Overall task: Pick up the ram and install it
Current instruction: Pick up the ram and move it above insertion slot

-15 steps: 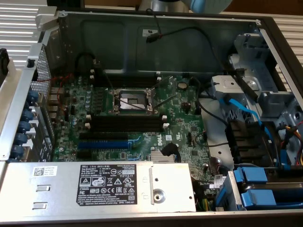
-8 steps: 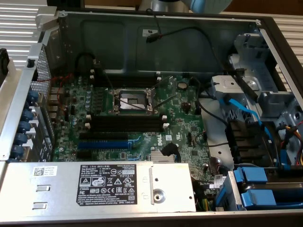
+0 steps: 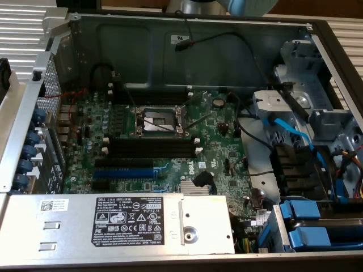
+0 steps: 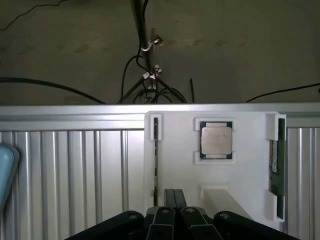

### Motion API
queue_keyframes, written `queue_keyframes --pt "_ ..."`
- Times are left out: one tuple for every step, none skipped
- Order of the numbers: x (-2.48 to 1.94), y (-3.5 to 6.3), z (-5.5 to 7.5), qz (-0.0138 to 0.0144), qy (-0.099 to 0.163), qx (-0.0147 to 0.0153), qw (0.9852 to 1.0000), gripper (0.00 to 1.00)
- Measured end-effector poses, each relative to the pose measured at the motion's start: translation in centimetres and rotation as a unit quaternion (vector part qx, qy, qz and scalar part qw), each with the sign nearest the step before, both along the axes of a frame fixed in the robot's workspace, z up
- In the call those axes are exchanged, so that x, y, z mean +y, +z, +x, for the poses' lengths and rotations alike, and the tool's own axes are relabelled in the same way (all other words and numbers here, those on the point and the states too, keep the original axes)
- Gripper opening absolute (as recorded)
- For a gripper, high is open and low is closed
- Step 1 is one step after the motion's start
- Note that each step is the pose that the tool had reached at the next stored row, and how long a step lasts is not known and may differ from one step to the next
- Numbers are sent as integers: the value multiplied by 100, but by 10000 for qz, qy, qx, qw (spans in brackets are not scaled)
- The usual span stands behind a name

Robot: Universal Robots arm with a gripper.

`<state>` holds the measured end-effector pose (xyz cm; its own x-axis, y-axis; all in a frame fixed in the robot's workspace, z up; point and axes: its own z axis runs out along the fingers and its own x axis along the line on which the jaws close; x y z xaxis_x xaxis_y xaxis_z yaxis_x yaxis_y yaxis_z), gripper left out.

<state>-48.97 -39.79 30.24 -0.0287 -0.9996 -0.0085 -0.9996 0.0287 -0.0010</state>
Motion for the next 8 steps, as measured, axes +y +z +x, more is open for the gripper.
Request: queue_keyframes --pt "-14 -16 -1 7 6 7 10000 10" --pt "-21 -35 0 16 11 7 10000 10" --pt "-24 -52 -1 23 13 8 10000 10" --pt "-33 -70 -1 30 16 10 10000 10" --pt "-40 -89 -1 38 19 11 10000 10" --pt "-41 -107 -1 41 20 12 10000 10" --pt "-41 -125 -2 45 21 12 10000 10" --pt "-42 -143 -1 50 24 11 10000 10"
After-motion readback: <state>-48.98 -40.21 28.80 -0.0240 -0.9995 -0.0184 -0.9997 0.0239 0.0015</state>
